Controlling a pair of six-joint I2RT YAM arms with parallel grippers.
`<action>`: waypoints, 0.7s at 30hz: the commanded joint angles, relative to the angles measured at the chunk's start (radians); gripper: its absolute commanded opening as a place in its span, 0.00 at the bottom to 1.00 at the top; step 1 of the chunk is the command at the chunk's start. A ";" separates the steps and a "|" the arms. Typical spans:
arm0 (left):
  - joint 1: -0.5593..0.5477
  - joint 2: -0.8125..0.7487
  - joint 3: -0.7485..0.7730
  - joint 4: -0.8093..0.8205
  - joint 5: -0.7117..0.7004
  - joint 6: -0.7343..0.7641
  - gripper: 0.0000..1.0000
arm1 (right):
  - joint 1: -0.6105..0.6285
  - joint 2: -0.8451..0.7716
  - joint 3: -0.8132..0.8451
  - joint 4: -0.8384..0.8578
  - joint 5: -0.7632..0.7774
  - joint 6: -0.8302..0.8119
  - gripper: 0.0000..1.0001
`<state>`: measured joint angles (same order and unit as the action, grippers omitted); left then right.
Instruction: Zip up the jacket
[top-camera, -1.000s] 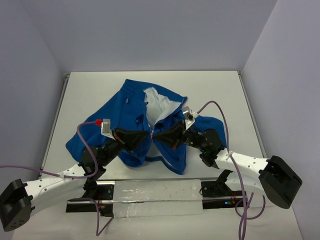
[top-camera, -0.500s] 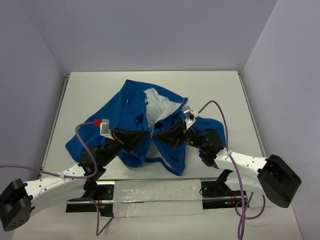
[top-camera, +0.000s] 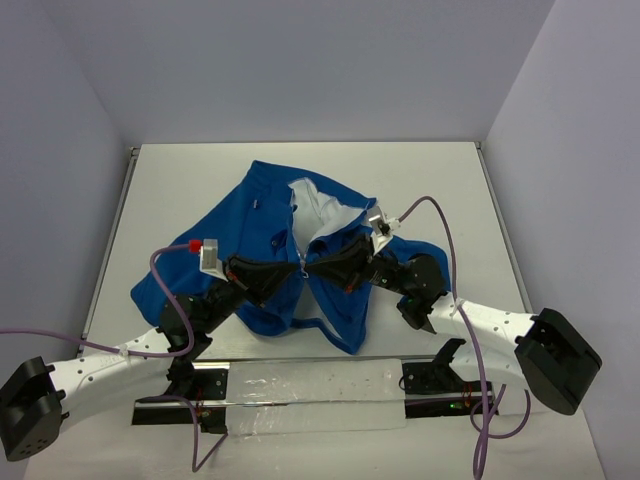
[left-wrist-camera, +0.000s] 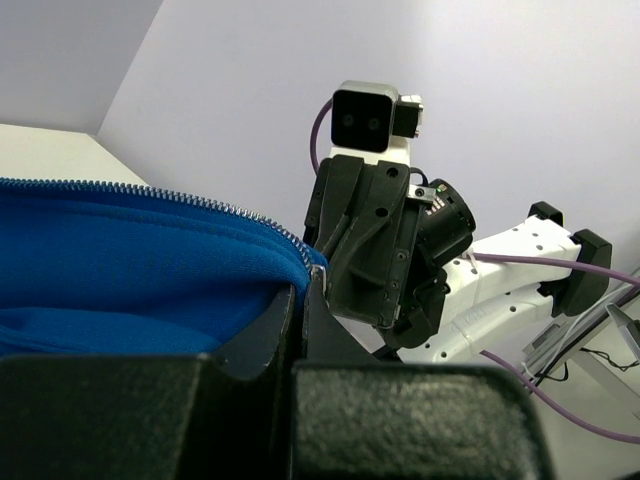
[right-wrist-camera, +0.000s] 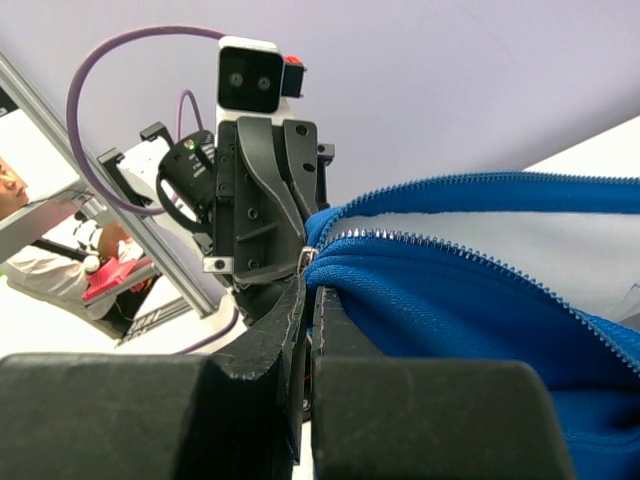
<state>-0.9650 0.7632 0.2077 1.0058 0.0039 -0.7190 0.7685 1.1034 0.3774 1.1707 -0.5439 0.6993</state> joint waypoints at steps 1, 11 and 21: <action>-0.031 0.005 0.002 0.035 0.074 0.022 0.00 | -0.010 -0.009 0.072 0.117 0.011 0.000 0.00; -0.049 -0.008 -0.006 0.013 0.092 0.036 0.00 | -0.041 -0.019 0.070 0.104 0.024 -0.010 0.00; -0.055 -0.021 -0.031 -0.084 0.077 0.064 0.00 | -0.072 -0.065 0.093 0.049 -0.005 -0.024 0.00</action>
<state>-0.9871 0.7607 0.2008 0.9956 0.0044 -0.6825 0.7291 1.0946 0.3931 1.1341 -0.6134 0.6971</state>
